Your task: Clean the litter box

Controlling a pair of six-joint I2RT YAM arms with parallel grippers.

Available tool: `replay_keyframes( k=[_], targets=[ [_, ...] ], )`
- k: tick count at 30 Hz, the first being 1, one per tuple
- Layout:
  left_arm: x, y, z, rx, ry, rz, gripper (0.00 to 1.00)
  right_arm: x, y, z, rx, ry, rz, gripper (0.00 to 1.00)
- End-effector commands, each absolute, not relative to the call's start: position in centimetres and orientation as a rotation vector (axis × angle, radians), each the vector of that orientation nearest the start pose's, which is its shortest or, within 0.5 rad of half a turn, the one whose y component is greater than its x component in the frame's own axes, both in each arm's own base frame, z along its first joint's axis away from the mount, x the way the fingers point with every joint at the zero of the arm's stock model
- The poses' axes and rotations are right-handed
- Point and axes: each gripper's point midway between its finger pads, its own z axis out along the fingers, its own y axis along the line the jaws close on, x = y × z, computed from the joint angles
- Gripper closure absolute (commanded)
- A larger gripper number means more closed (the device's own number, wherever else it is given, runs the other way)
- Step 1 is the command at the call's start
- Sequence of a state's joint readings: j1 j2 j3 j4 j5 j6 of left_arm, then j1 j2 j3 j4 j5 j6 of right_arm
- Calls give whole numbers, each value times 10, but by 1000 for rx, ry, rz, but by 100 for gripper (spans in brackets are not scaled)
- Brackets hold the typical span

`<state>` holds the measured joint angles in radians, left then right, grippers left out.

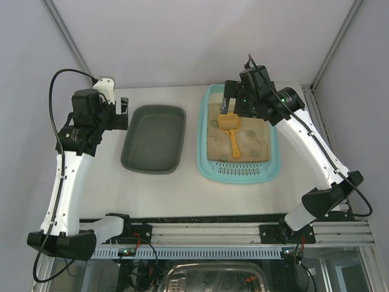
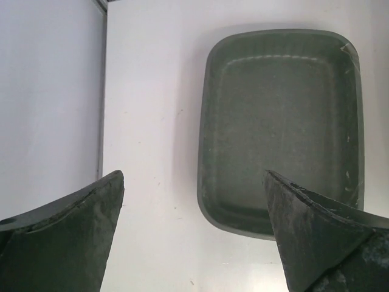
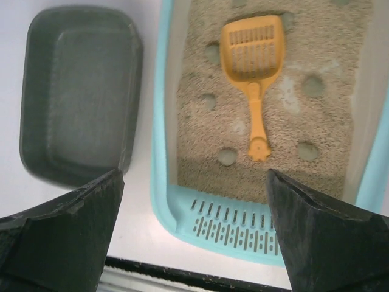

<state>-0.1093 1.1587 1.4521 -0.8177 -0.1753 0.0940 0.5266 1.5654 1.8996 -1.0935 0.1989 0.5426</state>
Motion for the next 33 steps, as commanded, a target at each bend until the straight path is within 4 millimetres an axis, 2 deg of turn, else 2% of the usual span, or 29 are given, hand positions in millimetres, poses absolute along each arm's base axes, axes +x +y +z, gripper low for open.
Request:
replay_keyframes(
  k=[1, 3, 9, 13, 15, 17, 20, 25, 29, 33],
  targets=[
    [310, 7, 317, 153, 2106, 237, 0, 330, 205, 336, -61, 2282, 376, 0],
    [309, 3, 314, 164, 2115, 214, 0, 319, 217, 331, -179, 2300, 496, 0],
    [314, -15, 312, 125, 2123, 78, 0, 306, 197, 315, -85, 2330, 590, 0],
    [315, -22, 308, 112, 2130, 23, 0, 294, 181, 297, -104, 2390, 504, 0],
    [318, -30, 308, 120, 2132, -25, 0, 294, 177, 282, -119, 2441, 456, 0],
    [328, -44, 310, 119, 2122, -110, 0, 305, 175, 268, -172, 2460, 387, 0],
    [354, -74, 317, 88, 2128, -311, 0, 338, 173, 243, -216, 2498, 270, 4],
    [403, -121, 335, 44, 2145, -623, 0, 376, 171, 204, -226, 2524, 163, 18],
    [436, -138, 335, 37, 2131, -718, 0, 394, 157, 171, -208, 2571, 58, 33],
    [463, -154, 339, 47, 2104, -769, 0, 409, 156, 144, -187, 2607, 54, 33]
  ],
)
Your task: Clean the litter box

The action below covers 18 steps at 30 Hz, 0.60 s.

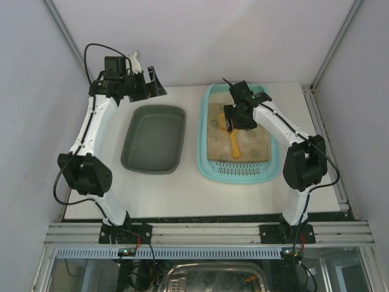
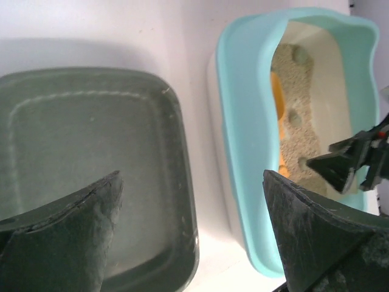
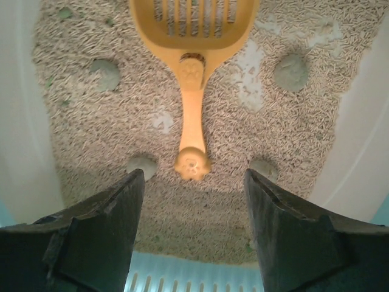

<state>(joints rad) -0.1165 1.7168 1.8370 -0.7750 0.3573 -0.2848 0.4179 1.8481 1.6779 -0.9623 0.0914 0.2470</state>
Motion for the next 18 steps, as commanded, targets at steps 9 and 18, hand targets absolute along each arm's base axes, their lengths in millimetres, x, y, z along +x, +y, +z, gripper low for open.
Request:
replay_keyframes(
  k=[9, 18],
  targets=[
    [503, -191, 349, -85, 2020, -1013, 0, 425, 171, 89, -186, 2685, 144, 33],
    [511, -203, 350, -176, 2007, -1102, 0, 413, 178, 56, -203, 2747, 138, 36]
  ],
)
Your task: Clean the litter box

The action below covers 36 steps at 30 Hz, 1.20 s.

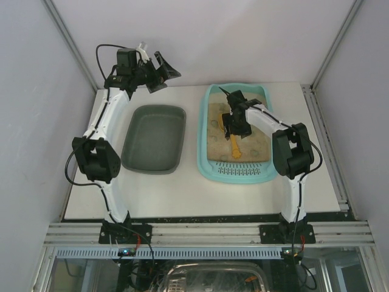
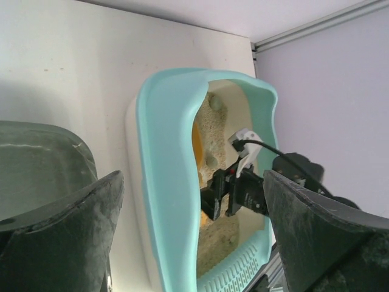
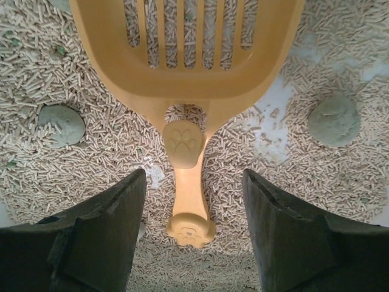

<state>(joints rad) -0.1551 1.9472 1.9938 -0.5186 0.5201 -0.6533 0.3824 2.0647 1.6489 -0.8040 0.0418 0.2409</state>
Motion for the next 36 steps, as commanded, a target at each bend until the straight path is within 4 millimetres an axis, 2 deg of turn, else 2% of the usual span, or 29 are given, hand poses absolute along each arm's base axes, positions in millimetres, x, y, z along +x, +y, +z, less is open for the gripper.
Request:
replay_keyframes(
  k=[1, 7, 10, 16, 18, 20, 21, 24, 30, 36],
  targets=[
    [510, -204, 350, -181, 2008, -1101, 0, 411, 180, 52, -206, 2754, 141, 36],
    [508, -210, 346, -179, 2014, -1099, 0, 407, 190, 35, -214, 2777, 161, 46],
    [505, -212, 339, -171, 2031, -1112, 0, 407, 194, 27, -214, 2786, 168, 54],
    [486, -214, 332, -105, 2049, -1090, 0, 403, 194, 24, -226, 2801, 161, 64],
    [482, -213, 330, -107, 2058, -1092, 0, 402, 188, 20, -227, 2812, 139, 77],
    [477, -212, 330, -109, 2060, -1091, 0, 401, 183, 20, -233, 2814, 115, 95],
    [474, -213, 331, -103, 2060, -1097, 0, 403, 181, 24, -235, 2804, 101, 100],
    [462, -220, 340, 12, 2048, -1105, 0, 410, 174, 47, -234, 2747, 80, 100],
    [446, -236, 356, 209, 2038, -1075, 0, 416, 169, 109, -208, 2668, 132, 100],
    [444, -241, 334, 219, 2076, -1058, 0, 399, 159, 159, -209, 2616, 110, 100]
  ],
)
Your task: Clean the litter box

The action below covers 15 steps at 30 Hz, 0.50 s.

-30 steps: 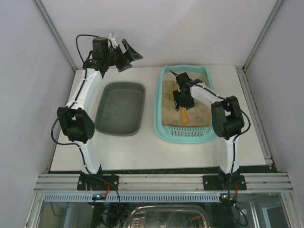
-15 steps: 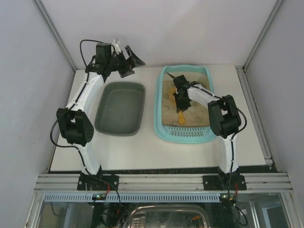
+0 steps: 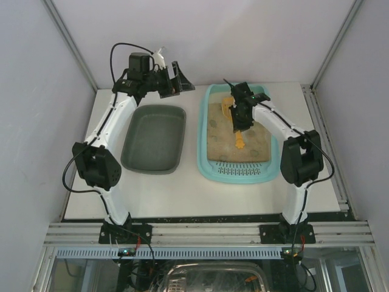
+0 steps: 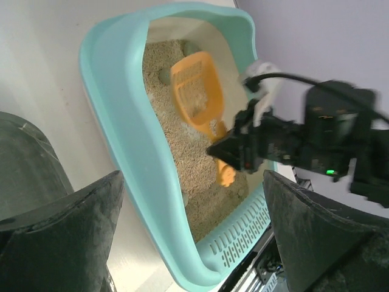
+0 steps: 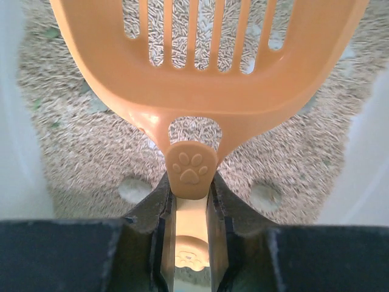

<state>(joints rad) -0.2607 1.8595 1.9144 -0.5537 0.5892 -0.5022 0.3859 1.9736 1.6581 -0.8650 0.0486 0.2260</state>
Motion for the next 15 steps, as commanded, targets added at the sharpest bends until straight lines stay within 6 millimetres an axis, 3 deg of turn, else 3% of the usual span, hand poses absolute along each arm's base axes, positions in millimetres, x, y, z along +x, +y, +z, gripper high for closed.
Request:
replay_keyframes(
  k=[1, 9, 11, 15],
  targets=[
    [445, -243, 331, 220, 2076, -1062, 0, 393, 161, 164, -218, 2616, 119, 100],
    [477, -279, 327, 248, 2016, -1142, 0, 358, 191, 200, -288, 2585, 224, 100],
    [472, -295, 338, 317, 1975, -1163, 0, 354, 198, 204, -283, 2582, 253, 100],
    [458, -321, 342, 427, 1934, -1191, 0, 353, 214, 215, -263, 2549, 335, 100]
  ],
)
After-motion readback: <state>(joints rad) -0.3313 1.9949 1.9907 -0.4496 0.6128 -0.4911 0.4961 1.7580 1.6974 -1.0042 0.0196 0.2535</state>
